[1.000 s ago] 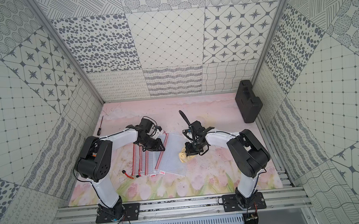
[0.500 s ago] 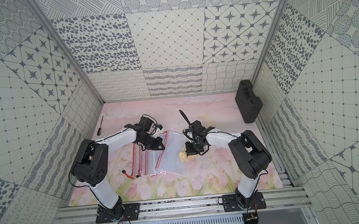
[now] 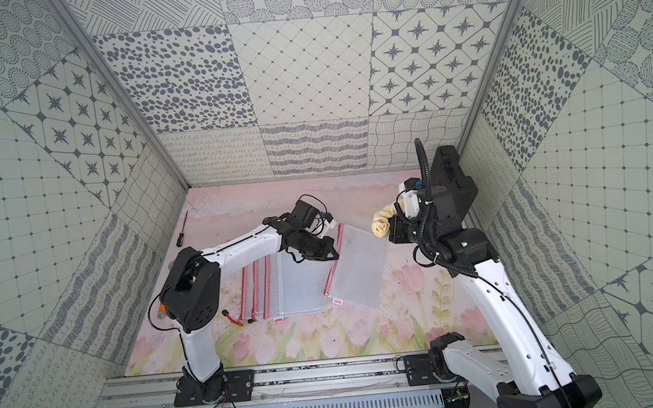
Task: Wipe the document bag
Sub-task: Wipe the dirt from the document bag.
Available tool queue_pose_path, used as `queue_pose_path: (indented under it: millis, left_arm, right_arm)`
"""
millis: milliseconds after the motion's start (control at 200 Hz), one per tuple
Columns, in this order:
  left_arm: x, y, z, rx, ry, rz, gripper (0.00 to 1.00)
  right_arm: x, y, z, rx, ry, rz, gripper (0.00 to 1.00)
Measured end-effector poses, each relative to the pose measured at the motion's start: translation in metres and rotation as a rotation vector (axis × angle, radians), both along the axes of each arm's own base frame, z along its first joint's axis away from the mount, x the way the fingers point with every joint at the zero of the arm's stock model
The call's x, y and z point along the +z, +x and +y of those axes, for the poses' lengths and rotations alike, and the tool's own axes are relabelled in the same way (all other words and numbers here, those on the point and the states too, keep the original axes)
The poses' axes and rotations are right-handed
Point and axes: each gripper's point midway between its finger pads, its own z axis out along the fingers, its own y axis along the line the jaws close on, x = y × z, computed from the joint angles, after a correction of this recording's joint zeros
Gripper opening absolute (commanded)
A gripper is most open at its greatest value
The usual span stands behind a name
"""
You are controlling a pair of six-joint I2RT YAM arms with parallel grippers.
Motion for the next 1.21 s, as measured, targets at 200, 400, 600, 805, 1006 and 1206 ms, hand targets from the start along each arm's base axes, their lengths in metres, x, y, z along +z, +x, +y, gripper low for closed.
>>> queue_pose_path:
  millis: [200,400,600,805,1006,1206]
  left_arm:
    - [-0.049,0.0,-0.014,0.108,0.046,0.122,0.0]
    - [-0.07,0.0,0.002,0.211,0.089,0.175,0.0]
    - [-0.075,0.004,0.032,0.299,0.038,0.217,0.0]
    - [-0.074,0.002,0.035,0.3,-0.012,0.21,0.0]
    - [-0.073,0.0,0.03,0.28,-0.006,0.192,0.0]
    - [-0.074,-0.003,0.026,0.261,-0.002,0.183,0.0]
  right_arm:
    - [-0.054,-0.018,-0.003,0.008,-0.041,0.166,0.0]
    - [-0.075,-0.029,0.005,0.047,-0.019,0.229,0.0]
    - [-0.119,-0.039,0.04,0.151,-0.078,0.331,0.0]
    - [-0.198,-0.043,0.093,0.239,-0.17,0.531,0.0]
    - [-0.238,-0.018,0.114,0.146,-0.216,0.621,0.0]
    - [-0.25,0.033,0.114,-0.019,-0.146,0.637,0.0]
